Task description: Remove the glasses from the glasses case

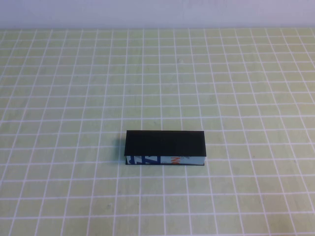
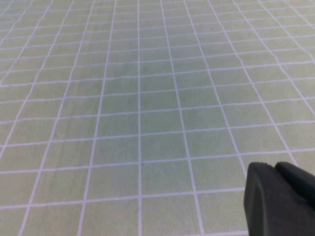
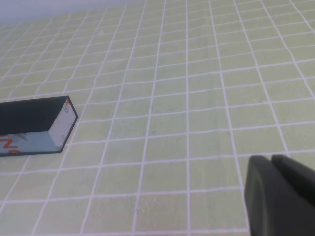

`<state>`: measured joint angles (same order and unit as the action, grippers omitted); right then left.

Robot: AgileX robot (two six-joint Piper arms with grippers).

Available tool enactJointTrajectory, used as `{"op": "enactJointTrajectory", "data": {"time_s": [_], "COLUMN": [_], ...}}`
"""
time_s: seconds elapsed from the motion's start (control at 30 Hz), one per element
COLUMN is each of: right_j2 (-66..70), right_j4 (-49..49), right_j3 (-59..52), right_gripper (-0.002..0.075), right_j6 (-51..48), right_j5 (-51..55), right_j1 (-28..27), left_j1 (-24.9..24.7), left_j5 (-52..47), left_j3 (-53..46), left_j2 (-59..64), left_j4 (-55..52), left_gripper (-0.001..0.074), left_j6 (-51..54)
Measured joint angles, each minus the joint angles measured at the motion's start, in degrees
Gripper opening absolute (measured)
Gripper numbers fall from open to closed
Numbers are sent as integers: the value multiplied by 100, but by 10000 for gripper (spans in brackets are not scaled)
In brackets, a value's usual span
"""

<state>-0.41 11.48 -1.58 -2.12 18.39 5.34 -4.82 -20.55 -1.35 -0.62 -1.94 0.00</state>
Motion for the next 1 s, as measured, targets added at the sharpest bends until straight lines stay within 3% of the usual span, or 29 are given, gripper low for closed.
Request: {"op": "enactJointTrajectory", "data": {"time_s": [1.0], "right_j2": [0], "right_j4": [0], "right_j3": [0], "right_gripper": [-18], "right_j6": [0], "right_j5": [0], "right_j1": [0], "left_j1": [0], "left_j5": [124], "left_j3": [0], "left_j2": [0], "left_j4": [513], "left_gripper": [-4], "left_j6": [-31]}}
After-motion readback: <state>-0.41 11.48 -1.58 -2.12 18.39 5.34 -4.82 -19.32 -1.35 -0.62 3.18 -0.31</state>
